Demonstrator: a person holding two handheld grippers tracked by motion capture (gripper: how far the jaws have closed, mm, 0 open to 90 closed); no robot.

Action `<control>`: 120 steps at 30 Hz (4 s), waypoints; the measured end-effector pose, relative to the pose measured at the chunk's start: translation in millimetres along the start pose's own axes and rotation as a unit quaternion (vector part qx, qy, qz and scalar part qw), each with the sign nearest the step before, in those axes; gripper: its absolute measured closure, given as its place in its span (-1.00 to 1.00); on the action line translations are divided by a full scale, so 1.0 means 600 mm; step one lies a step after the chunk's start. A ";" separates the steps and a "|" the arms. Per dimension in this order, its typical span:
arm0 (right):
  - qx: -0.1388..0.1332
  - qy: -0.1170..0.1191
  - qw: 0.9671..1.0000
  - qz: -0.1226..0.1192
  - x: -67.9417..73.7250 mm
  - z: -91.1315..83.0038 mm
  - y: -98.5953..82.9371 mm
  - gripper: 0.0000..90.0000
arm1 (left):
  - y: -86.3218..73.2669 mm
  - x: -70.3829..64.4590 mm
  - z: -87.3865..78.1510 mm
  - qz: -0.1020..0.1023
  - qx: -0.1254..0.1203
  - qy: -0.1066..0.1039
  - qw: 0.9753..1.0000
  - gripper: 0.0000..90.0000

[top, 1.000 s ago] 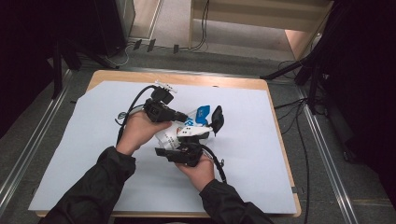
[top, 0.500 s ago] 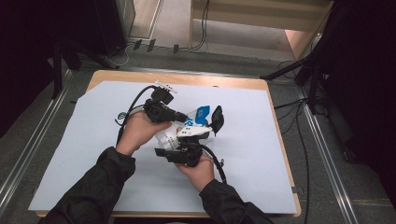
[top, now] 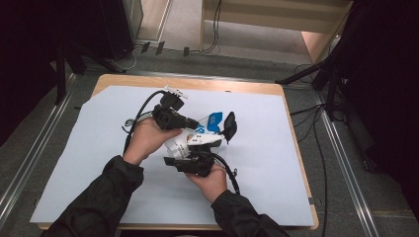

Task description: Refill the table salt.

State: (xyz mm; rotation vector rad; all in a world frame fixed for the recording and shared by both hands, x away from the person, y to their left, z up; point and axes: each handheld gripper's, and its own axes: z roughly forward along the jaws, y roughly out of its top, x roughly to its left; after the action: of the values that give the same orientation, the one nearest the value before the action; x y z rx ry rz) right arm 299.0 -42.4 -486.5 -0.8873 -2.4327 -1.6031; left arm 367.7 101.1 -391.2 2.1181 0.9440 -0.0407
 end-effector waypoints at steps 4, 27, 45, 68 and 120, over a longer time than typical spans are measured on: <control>0.001 0.003 1.000 0.001 -0.001 -0.001 0.000 0.39 | 0.000 -0.001 0.000 0.001 0.000 0.002 1.000 1.00; 0.002 0.004 1.000 -0.005 0.003 0.001 0.003 0.40 | 0.001 0.001 -0.001 -0.001 0.008 -0.002 1.000 1.00; -0.005 0.013 1.000 0.004 0.004 0.001 0.002 0.40 | 0.000 0.002 -0.006 -0.017 0.003 -0.007 1.000 1.00; -0.005 0.013 1.000 0.004 0.005 0.003 -0.002 0.31 | -0.004 0.004 -0.008 -0.020 -0.007 -0.016 1.000 1.00; -0.009 0.023 0.999 0.028 0.002 0.002 -0.002 0.41 | -0.005 0.000 -0.009 -0.013 -0.016 -0.013 1.000 1.00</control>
State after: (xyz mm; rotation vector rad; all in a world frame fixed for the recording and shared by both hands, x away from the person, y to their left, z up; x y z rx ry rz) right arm 297.6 -41.1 -487.6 -0.9033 -2.3452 -1.6109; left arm 364.6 105.8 -389.4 2.0713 0.9518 -0.0656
